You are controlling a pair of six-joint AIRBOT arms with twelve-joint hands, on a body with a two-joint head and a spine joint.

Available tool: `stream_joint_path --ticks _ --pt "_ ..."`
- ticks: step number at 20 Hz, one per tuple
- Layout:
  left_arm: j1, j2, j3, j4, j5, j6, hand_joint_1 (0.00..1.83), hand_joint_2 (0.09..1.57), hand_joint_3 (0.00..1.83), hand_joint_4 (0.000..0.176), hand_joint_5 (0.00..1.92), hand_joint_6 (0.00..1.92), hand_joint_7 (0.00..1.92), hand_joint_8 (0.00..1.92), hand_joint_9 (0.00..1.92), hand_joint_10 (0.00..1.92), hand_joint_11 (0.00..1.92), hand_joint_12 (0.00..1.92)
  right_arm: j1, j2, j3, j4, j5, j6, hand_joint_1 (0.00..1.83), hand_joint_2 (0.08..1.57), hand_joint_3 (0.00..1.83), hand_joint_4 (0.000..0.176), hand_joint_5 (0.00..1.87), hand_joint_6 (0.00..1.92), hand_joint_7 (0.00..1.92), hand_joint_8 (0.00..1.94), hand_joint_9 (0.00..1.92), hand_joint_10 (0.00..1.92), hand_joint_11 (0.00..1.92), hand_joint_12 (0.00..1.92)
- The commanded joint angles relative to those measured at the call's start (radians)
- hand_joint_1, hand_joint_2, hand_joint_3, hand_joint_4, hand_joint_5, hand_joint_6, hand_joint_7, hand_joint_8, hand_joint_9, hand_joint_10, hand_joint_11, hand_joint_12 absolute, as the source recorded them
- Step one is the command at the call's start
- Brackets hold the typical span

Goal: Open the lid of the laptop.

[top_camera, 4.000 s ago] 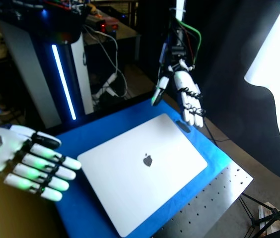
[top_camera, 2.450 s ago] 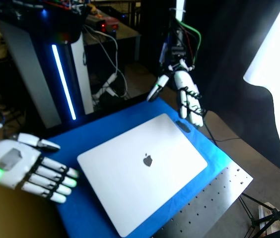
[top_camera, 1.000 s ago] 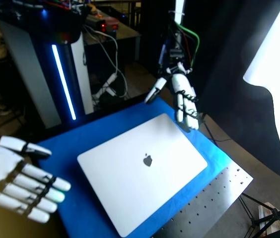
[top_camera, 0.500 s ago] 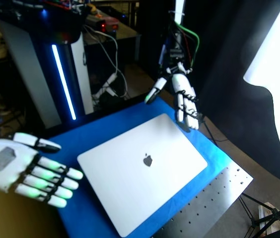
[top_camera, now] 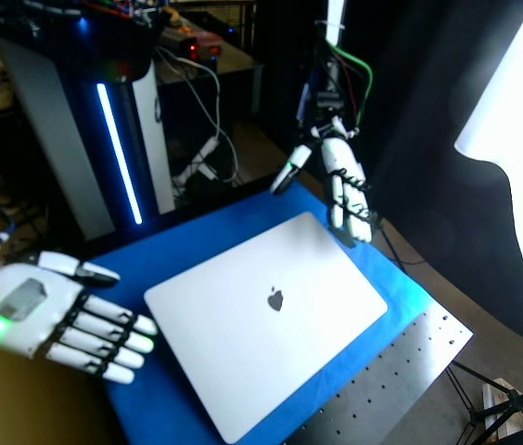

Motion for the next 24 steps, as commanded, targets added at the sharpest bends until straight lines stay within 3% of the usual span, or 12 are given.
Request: stream_joint_path --ticks 1,15,24 --pt "-0.004 -0.005 0.005 -0.009 -0.123 -0.007 0.48 0.96 0.00 0.176 0.00 0.00 0.00 0.00 0.00 0.00 0.00 0.00 0.013 -0.001 0.004 0.012 0.106 -0.002 0.00 1.27 0.01 0.000 0.00 0.00 0.00 0.00 0.00 0.00 0.00 0.00" --pt "-0.004 -0.017 0.009 -0.011 -0.125 -0.012 0.43 0.95 0.00 0.176 0.00 0.00 0.00 0.00 0.00 0.00 0.00 0.00 0.020 -0.056 0.011 0.012 0.106 -0.002 0.00 1.30 0.01 0.000 0.00 0.00 0.00 0.00 0.00 0.00 0.00 0.00" --pt "-0.004 -0.023 0.011 -0.014 -0.126 -0.012 0.51 0.95 0.00 0.176 0.00 0.00 0.00 0.00 0.00 0.00 0.00 0.00 0.064 -0.078 0.011 -0.014 0.106 -0.002 0.00 1.27 0.00 0.000 0.00 0.00 0.00 0.00 0.00 0.00 0.00 0.00"
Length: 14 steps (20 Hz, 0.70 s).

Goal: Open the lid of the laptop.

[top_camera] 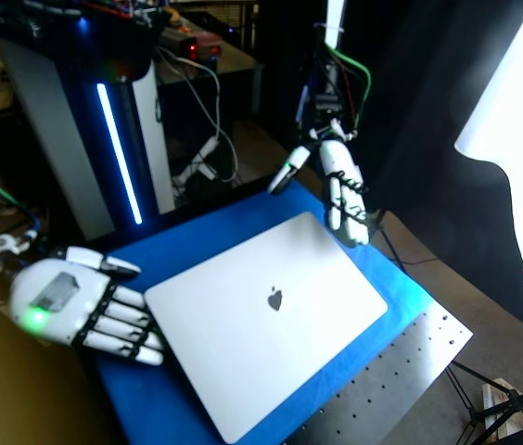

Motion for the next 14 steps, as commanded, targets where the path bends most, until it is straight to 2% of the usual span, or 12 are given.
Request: stream_joint_path --ticks 1,14 --pt "-0.004 -0.003 0.004 -0.002 -0.123 -0.008 0.52 0.95 0.00 0.176 0.00 0.00 0.00 0.00 0.00 0.00 0.00 0.00 0.018 -0.002 0.001 0.003 0.121 0.001 0.00 1.27 0.00 0.000 0.00 0.00 0.00 0.00 0.00 0.00 0.00 0.00" --pt "-0.004 -0.022 0.016 -0.009 -0.117 -0.008 0.57 0.96 0.00 0.176 0.00 0.00 0.00 0.00 0.00 0.00 0.00 0.00 0.022 -0.045 0.003 -0.014 0.102 0.001 0.00 1.29 0.00 0.000 0.00 0.00 0.00 0.00 0.00 0.00 0.00 0.00"
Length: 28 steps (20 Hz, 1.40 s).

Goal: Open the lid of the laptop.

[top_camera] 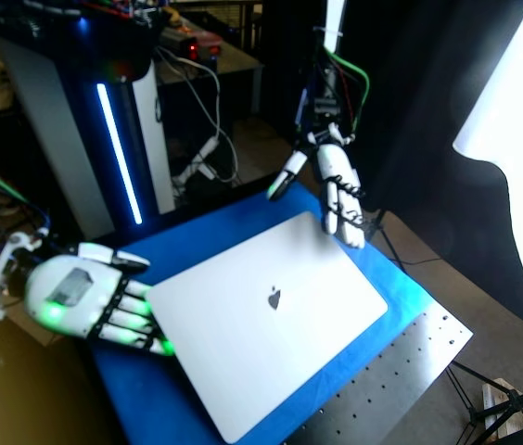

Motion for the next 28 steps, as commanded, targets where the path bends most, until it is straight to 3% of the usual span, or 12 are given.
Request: stream_joint_path --ticks 1,6,9,13,14,16,18,21,25,28 --pt "-0.004 -0.008 0.007 -0.002 -0.119 -0.007 0.59 0.96 0.00 0.176 0.00 0.00 0.00 0.00 0.00 0.00 0.00 0.00 0.011 -0.011 0.001 -0.003 0.099 0.001 0.00 1.28 0.00 0.000 0.00 0.00 0.00 0.00 0.00 0.00 0.00 0.00" --pt "-0.004 -0.012 0.011 -0.002 -0.115 -0.008 0.61 0.95 0.00 0.176 0.00 0.00 0.00 0.00 0.00 0.00 0.00 0.00 0.011 -0.030 0.006 -0.026 0.063 0.001 0.00 1.29 0.00 0.000 0.00 0.00 0.00 0.00 0.00 0.00 0.00 0.00" --pt "-0.007 -0.013 0.014 0.000 -0.110 -0.008 0.72 0.91 0.00 0.176 0.00 0.00 0.00 0.00 0.00 0.00 0.00 0.00 0.011 -0.033 0.008 -0.036 0.047 0.001 0.00 1.28 0.00 0.000 0.00 0.00 0.00 0.00 0.00 0.00 0.00 0.00" --pt "-0.043 -0.013 0.027 0.043 -0.061 -0.006 0.74 0.89 0.00 0.176 0.00 0.00 0.00 0.00 0.00 0.00 0.00 0.00 0.011 -0.029 0.012 -0.036 0.043 0.014 0.00 1.28 0.00 0.000 0.00 0.00 0.00 0.00 0.00 0.00 0.00 0.00" --pt "-0.065 -0.016 0.034 0.066 -0.030 -0.002 0.83 0.90 0.00 0.176 0.00 0.00 0.00 0.00 0.00 0.00 0.00 0.00 0.011 -0.028 0.012 -0.036 0.043 0.017 0.00 1.28 0.00 0.000 0.00 0.00 0.00 0.00 0.00 0.00 0.00 0.00" --pt "-0.115 -0.020 0.044 0.092 0.026 0.045 0.88 0.88 0.00 0.176 0.00 0.00 0.00 0.00 0.00 0.00 0.00 0.00 0.011 -0.027 0.012 -0.036 0.043 0.017 0.00 1.28 0.00 0.000 0.00 0.00 0.00 0.00 0.00 0.00 0.00 0.00" --pt "-0.194 -0.026 0.049 0.099 0.123 0.183 0.90 0.89 0.00 0.176 0.00 0.00 0.00 0.00 0.00 0.00 0.00 0.00 0.011 -0.026 0.012 -0.036 0.043 0.019 0.00 1.28 0.00 0.000 0.00 0.00 0.00 0.00 0.00 0.00 0.00 0.00" --pt "-0.232 -0.047 0.077 0.099 0.177 0.215 0.92 0.94 0.01 0.176 0.00 0.00 0.00 0.00 0.00 0.00 0.00 0.00 0.011 -0.023 0.012 -0.036 0.043 0.020 0.00 1.28 0.00 0.000 0.00 0.00 0.00 0.00 0.00 0.00 0.00 0.00" --pt "-0.305 -0.070 0.093 0.088 0.273 0.357 0.93 0.95 0.01 0.176 0.00 0.00 0.00 0.00 0.00 0.00 0.00 0.00 0.011 -0.020 0.012 -0.036 0.043 0.025 0.00 1.28 0.00 0.000 0.00 0.00 0.00 0.00 0.00 0.00 0.00 0.00" --pt "-0.346 -0.086 0.114 0.088 0.308 0.390 0.87 0.97 0.01 0.176 0.00 0.00 0.00 0.00 0.00 0.00 0.00 0.00 0.011 -0.020 0.012 -0.036 0.043 0.026 0.00 1.28 0.00 0.000 0.00 0.00 0.00 0.00 0.00 0.00 0.00 0.00"
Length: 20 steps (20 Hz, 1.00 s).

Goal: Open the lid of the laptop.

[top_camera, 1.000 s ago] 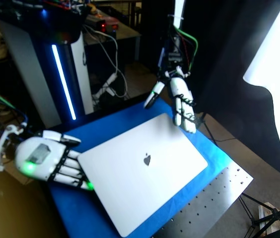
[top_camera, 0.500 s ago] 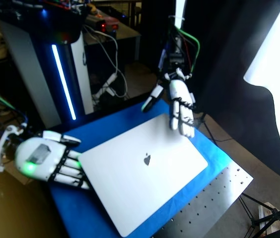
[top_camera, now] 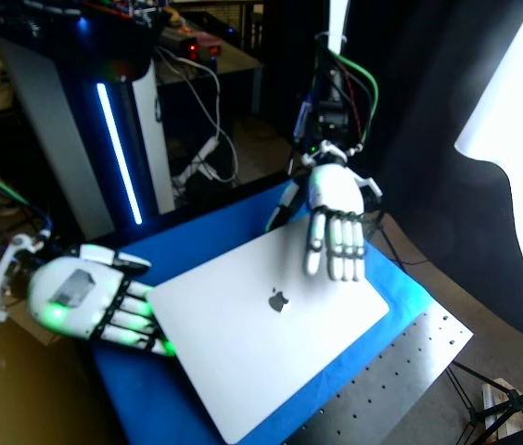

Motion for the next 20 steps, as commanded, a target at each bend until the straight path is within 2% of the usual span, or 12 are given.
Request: stream_joint_path --ticks 1,10,11,12,13,14,15,16,18,20 --pt "-0.023 0.001 0.013 -0.019 -0.129 0.005 0.91 0.94 0.00 0.176 0.00 0.00 0.00 0.00 0.00 0.00 0.00 0.00 0.011 -0.009 -0.004 -0.011 0.050 0.012 0.00 1.28 0.00 0.000 0.00 0.00 0.00 0.00 0.00 0.00 0.00 0.00" --pt "-0.103 -0.013 0.034 -0.091 -0.267 0.009 0.93 1.00 0.01 0.174 0.00 0.00 0.00 0.00 0.00 0.00 0.00 0.00 0.011 -0.009 -0.005 -0.011 0.050 0.017 0.00 1.27 0.00 0.000 0.00 0.00 0.00 0.00 0.00 0.00 0.00 0.00" --pt "-0.109 -0.016 0.038 -0.102 -0.279 0.009 0.90 1.02 0.02 0.164 0.00 0.00 0.00 0.00 0.00 0.00 0.00 0.00 0.011 -0.009 -0.005 -0.011 0.050 0.019 0.00 1.27 0.00 0.000 0.00 0.00 0.00 0.00 0.00 0.00 0.00 0.00" --pt "-0.115 -0.016 0.040 -0.116 -0.296 0.009 0.91 1.03 0.01 0.162 0.00 0.00 0.00 0.00 0.00 0.00 0.00 0.00 0.011 -0.007 -0.005 -0.012 0.050 0.020 0.00 1.26 0.00 0.000 0.00 0.00 0.00 0.00 0.00 0.00 0.00 0.00" --pt "-0.122 -0.017 0.043 -0.124 -0.304 0.009 0.89 1.03 0.01 0.147 0.00 0.00 0.00 0.00 0.00 0.00 0.00 0.00 0.011 -0.005 -0.005 -0.012 0.050 0.022 0.00 1.27 0.00 0.000 0.00 0.00 0.00 0.00 0.00 0.00 0.00 0.00" --pt "-0.128 -0.018 0.046 -0.130 -0.309 0.009 0.88 1.04 0.01 0.140 0.01 0.00 0.00 0.00 0.00 0.00 0.00 0.00 0.011 -0.004 -0.005 -0.012 0.050 0.022 0.00 1.28 0.00 0.000 0.00 0.00 0.00 0.00 0.00 0.00 0.00 0.00" --pt "-0.136 -0.022 0.052 -0.135 -0.310 0.009 0.90 1.03 0.00 0.140 0.02 0.01 0.00 0.00 0.00 0.00 0.00 0.00 0.011 -0.004 -0.005 -0.012 0.050 0.023 0.00 1.28 0.00 0.000 0.00 0.00 0.00 0.00 0.00 0.00 0.00 0.00" --pt "-0.144 -0.026 0.057 -0.137 -0.311 0.009 0.91 1.04 0.00 0.132 0.05 0.01 0.00 0.00 0.00 0.00 0.00 0.00 0.011 -0.003 -0.005 -0.013 0.049 0.023 0.00 1.27 0.00 0.000 0.00 0.00 0.00 0.00 0.00 0.00 0.00 0.00" --pt "-0.159 -0.035 0.070 -0.144 -0.306 0.009 0.87 1.05 0.01 0.136 0.03 0.00 0.00 0.00 0.00 0.00 0.00 0.00 0.011 0.000 -0.005 -0.016 0.049 0.024 0.00 1.27 0.00 0.000 0.00 0.00 0.00 0.00 0.00 0.00 0.00 0.00" --pt "-0.182 -0.050 0.094 -0.153 -0.292 0.009 0.92 1.04 0.00 0.147 0.04 0.01 0.00 0.00 0.00 0.00 0.00 0.00 0.011 0.003 -0.005 -0.019 0.049 0.025 0.00 1.27 0.00 0.000 0.01 0.00 0.00 0.00 0.00 0.00 0.00 0.00"
